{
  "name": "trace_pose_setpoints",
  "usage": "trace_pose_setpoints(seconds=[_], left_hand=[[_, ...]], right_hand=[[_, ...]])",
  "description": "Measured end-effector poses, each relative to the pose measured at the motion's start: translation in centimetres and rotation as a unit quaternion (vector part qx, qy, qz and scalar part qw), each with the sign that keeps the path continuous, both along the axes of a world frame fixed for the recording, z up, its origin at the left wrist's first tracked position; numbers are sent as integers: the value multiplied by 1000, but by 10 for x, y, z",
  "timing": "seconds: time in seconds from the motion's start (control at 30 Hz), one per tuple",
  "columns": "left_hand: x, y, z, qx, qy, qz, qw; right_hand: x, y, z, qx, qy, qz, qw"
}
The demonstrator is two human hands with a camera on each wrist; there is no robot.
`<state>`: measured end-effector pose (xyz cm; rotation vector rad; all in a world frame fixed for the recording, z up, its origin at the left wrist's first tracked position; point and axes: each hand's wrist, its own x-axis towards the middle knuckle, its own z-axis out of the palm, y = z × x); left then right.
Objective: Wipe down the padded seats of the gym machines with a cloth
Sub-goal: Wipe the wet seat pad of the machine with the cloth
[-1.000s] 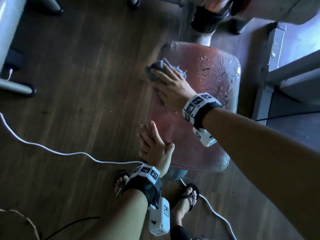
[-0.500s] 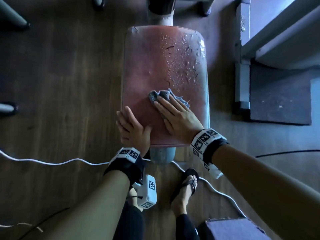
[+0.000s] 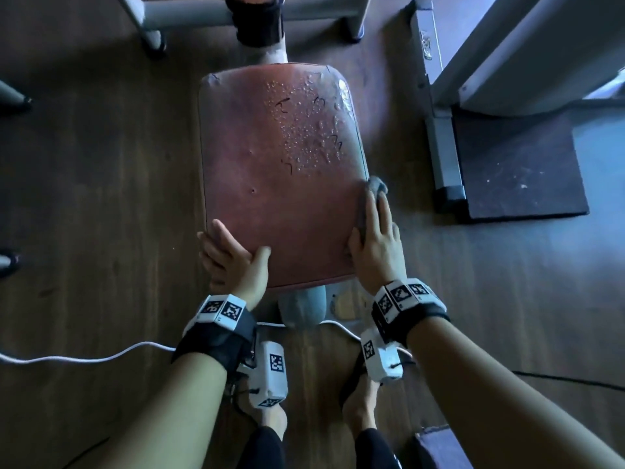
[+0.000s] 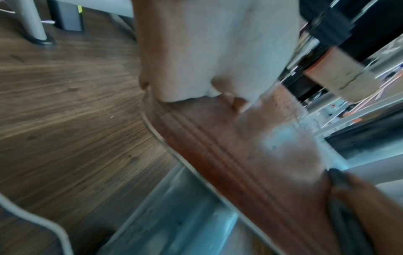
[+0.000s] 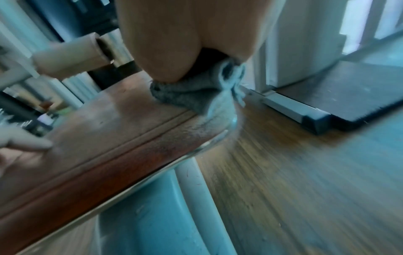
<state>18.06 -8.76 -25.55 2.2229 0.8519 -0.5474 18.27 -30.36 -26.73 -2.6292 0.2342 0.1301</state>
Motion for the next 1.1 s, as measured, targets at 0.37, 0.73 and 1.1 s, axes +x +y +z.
trace_pose_setpoints(seconds=[0.37, 0.73, 1.1], left_hand=[[52, 2, 8, -20, -53, -8, 998], [74, 7, 1, -40, 14, -30, 999], [75, 7, 0, -14, 21, -33, 999]], right_hand=[[-21, -23, 5, 185, 84, -103, 974], [-9, -31, 6, 232, 91, -109, 962], [92, -24, 5, 191, 96, -49, 976]])
